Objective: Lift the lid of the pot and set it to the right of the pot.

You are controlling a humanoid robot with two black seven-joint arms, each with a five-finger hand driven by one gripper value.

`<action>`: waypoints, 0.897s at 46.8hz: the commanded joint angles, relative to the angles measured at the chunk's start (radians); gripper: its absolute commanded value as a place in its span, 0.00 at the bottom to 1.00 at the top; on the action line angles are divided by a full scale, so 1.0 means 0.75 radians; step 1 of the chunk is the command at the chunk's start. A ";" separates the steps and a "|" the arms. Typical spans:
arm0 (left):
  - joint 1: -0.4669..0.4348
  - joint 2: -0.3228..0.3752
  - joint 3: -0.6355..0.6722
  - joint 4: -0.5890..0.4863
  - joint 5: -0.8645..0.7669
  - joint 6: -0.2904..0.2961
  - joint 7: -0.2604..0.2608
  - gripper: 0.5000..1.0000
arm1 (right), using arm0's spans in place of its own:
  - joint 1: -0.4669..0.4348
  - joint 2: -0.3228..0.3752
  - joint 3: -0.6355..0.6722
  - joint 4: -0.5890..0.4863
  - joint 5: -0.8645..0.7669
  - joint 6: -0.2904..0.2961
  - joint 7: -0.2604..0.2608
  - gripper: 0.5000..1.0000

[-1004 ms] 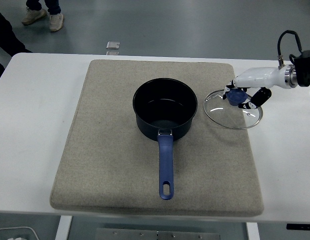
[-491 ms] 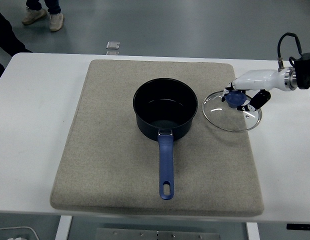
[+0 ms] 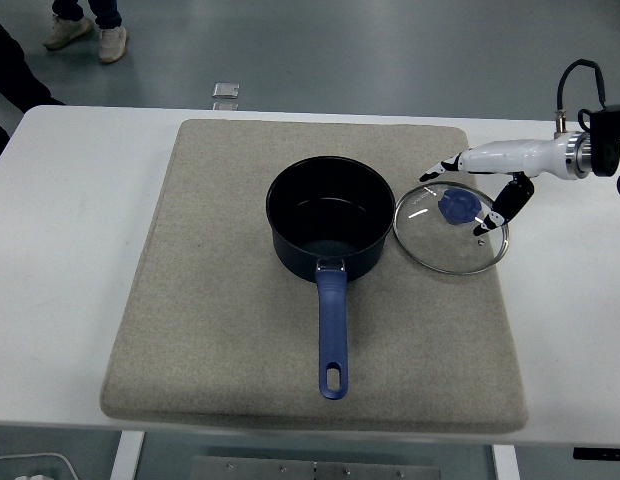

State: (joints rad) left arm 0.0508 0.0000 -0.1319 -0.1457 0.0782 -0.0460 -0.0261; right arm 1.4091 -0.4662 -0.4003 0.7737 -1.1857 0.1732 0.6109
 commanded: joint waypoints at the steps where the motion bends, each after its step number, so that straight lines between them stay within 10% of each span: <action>1: 0.000 0.000 0.000 0.000 0.000 0.000 0.000 1.00 | 0.003 0.000 -0.002 -0.007 -0.012 -0.010 0.000 0.90; 23: 0.002 0.000 0.000 0.000 0.000 0.000 0.000 1.00 | 0.093 0.026 0.161 -0.056 0.071 -0.263 0.000 0.90; 42: 0.002 0.000 0.000 0.000 0.000 0.000 0.000 1.00 | 0.072 0.108 0.464 -0.242 0.885 -0.350 0.000 0.90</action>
State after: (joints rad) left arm 0.0516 0.0000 -0.1319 -0.1457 0.0782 -0.0460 -0.0260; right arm 1.4654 -0.3927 -0.0537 0.6238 -0.6261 -0.0932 0.6109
